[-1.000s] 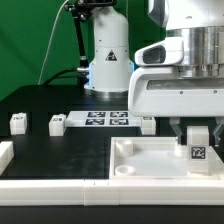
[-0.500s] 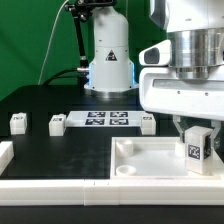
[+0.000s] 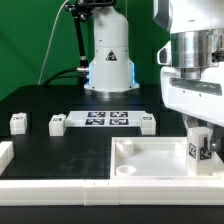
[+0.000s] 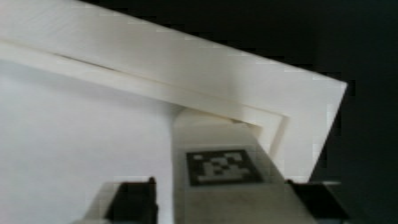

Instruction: Assemble one leg

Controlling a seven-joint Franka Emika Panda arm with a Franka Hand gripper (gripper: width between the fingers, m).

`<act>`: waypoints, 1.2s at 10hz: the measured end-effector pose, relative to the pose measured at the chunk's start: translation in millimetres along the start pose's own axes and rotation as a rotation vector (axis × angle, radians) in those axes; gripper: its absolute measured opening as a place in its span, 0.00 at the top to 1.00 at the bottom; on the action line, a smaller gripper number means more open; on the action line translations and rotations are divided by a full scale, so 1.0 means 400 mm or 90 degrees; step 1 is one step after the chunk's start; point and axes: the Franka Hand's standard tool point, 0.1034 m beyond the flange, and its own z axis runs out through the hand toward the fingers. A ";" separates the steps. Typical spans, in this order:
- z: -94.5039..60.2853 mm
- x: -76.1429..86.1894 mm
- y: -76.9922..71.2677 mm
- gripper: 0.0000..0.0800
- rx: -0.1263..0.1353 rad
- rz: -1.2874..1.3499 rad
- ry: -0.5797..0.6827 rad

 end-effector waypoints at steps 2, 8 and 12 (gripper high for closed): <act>-0.002 0.001 -0.001 0.23 -0.002 -0.039 -0.001; -0.004 0.008 -0.005 0.19 -0.005 -0.427 0.007; -0.003 0.018 -0.002 0.19 -0.017 -0.660 0.018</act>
Offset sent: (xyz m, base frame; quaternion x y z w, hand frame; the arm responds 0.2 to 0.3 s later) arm 0.0081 -0.0070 0.0015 -0.0207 0.0081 -0.3300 0.9437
